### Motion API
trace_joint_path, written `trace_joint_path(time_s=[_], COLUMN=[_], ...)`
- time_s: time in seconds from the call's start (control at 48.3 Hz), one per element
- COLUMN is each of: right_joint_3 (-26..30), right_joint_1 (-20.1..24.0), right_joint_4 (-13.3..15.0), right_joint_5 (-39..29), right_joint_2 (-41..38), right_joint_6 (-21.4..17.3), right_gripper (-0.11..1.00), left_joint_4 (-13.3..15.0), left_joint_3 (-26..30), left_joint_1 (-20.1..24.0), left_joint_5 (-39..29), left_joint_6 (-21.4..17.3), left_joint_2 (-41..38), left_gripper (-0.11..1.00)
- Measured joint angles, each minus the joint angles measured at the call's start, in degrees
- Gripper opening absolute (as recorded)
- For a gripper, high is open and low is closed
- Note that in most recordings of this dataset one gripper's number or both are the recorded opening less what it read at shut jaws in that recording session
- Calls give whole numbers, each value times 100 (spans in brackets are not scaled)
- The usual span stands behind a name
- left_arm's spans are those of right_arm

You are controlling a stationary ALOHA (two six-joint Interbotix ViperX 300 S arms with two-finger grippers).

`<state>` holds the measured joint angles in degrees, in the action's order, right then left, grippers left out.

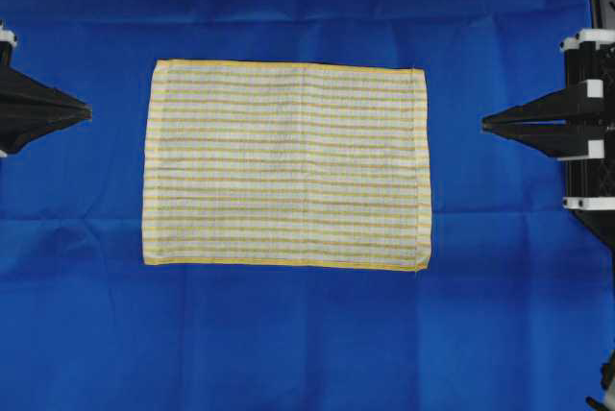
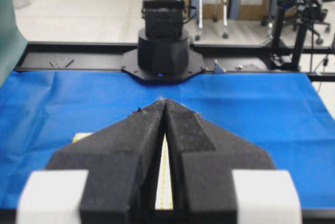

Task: Fold the yellow towel.
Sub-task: 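Move both grippers to the far corners of the yellow checked towel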

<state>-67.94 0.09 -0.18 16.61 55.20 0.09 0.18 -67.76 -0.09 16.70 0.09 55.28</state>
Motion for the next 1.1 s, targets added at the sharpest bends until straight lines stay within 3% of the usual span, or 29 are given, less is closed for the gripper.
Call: trace_joint_path(time_s=[0.124, 0.311, 0.497, 0.704, 0.787, 0.994, 1.036, 1.098], right_joint_3=[53, 290, 325, 334, 360, 422, 431, 448], right_joint_1=[-18, -246, -958, -1828, -2048, -2496, -2558, -2637], right_joint_4=[-18, -158, -281, -396, -422, -483, -483, -492], right_joint_5=[-149, -694, -984, -1195, -1283, -1336, -1336, -1283], right_joint_2=[-62, -281, -606, -1327, -1696, -2742, -2953, -3278], right_joint_6=[-18, -26, -26, -26, -26, -26, -26, -26], right_gripper=[0, 0, 0, 1, 12, 72, 75, 73], left_joint_4=[167, 202, 202, 211, 211, 220, 211, 220], left_joint_3=[0, 0, 0, 0, 0, 26, 26, 35], left_joint_1=[18, 229, 879, 1477, 1626, 1890, 1960, 2057], left_joint_5=[-141, -185, -193, -176, -88, 290, 387, 562], left_joint_6=[-97, -220, -237, -229, -229, -229, -229, -229], left_joint_2=[-44, -123, -571, -1644, -2074, -3190, -3401, -3700], left_gripper=[0, 0, 0, 3, 20, 80, 82, 77])
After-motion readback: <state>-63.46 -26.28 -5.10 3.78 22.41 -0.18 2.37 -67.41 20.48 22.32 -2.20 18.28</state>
